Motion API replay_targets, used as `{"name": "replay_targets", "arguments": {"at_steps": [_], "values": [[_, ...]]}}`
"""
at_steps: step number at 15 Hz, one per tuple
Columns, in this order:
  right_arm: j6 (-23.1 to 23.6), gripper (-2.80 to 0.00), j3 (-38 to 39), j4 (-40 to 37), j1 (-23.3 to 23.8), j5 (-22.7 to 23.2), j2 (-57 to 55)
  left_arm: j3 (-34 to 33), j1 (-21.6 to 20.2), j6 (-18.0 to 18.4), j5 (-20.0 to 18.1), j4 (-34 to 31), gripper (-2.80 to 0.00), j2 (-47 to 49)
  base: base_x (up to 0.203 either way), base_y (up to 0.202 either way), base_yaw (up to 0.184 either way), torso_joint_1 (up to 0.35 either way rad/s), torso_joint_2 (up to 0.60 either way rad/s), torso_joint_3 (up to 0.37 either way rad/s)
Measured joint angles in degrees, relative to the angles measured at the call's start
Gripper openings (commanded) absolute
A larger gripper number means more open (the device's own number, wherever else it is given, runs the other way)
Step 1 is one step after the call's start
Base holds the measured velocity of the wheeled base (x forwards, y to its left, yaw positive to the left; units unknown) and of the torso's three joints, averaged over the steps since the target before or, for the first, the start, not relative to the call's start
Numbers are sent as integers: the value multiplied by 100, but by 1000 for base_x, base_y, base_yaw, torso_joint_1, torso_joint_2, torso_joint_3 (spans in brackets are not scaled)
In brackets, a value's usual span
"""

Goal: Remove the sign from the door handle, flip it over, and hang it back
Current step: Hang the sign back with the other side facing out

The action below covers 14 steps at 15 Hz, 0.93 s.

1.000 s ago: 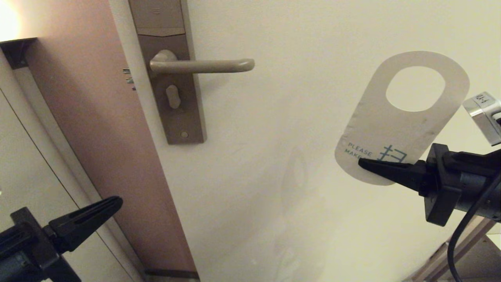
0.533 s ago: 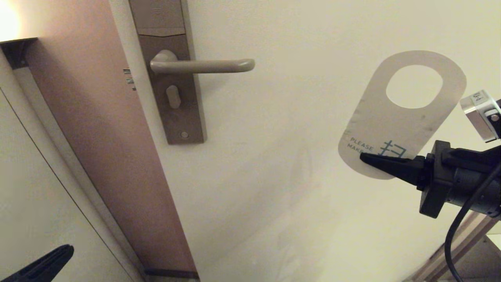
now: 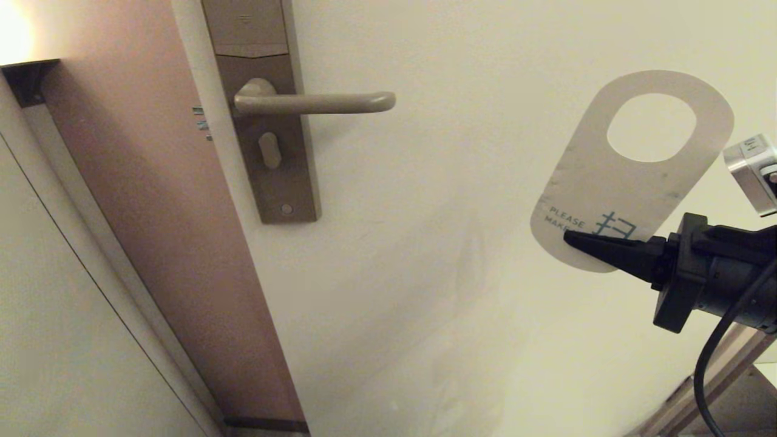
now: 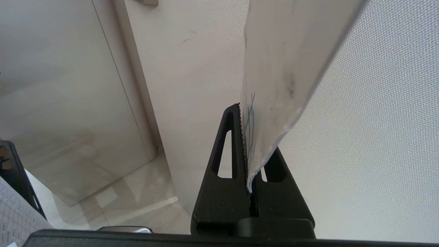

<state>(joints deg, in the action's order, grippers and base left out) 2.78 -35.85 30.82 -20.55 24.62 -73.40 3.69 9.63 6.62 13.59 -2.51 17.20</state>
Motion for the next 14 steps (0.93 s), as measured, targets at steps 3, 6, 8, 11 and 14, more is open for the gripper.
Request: {"name": "replay_targets", "arguments": {"at_steps": [3,6,8,11,14], "values": [[6,-280,30,0,0,2,-6,10,-591,441,-402,-66,-280,-41,0,0,0,0,0,0],[33,-280,33,2,5,3,-20,10,-769,479,-721,-185,-280,-362,0,0,0,0,0,0],[35,-280,41,7,5,0,-38,0,-842,408,-1159,-203,-280,-590,0,0,0,0,0,0],[34,-280,41,5,81,-3,-58,-135,-910,280,-1703,-234,-280,-1116,0,0,0,0,0,0],[16,-280,20,2,238,-7,-88,-233,-927,37,-1582,-59,-280,-1534,0,0,0,0,0,0]]}}
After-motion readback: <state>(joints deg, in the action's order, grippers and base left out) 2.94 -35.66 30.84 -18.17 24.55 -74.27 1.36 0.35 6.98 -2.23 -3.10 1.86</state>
